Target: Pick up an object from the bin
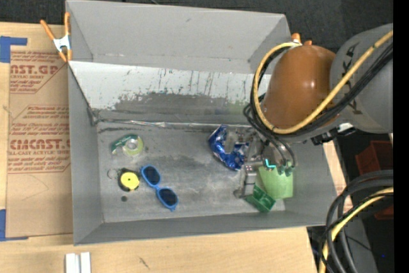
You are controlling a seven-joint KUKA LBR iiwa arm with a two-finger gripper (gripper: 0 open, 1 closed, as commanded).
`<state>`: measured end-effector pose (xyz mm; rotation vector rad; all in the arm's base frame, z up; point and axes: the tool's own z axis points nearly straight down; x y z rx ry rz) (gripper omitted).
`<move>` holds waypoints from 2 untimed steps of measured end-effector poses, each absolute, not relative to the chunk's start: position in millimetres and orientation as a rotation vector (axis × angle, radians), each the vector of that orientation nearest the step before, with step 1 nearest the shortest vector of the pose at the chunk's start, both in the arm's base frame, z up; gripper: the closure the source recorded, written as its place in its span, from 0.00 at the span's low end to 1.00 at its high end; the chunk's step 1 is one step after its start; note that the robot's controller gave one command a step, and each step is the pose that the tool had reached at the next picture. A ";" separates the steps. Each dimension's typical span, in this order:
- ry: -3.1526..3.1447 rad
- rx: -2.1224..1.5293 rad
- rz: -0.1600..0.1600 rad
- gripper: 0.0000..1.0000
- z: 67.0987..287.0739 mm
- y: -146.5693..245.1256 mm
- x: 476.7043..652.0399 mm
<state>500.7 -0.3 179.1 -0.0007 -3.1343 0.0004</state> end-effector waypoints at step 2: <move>-3.150 -0.068 0.004 0.00 67.6 -79.7 575.6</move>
Offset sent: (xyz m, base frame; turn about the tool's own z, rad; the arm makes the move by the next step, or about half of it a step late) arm 0.0717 -0.0770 -0.1091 0.0383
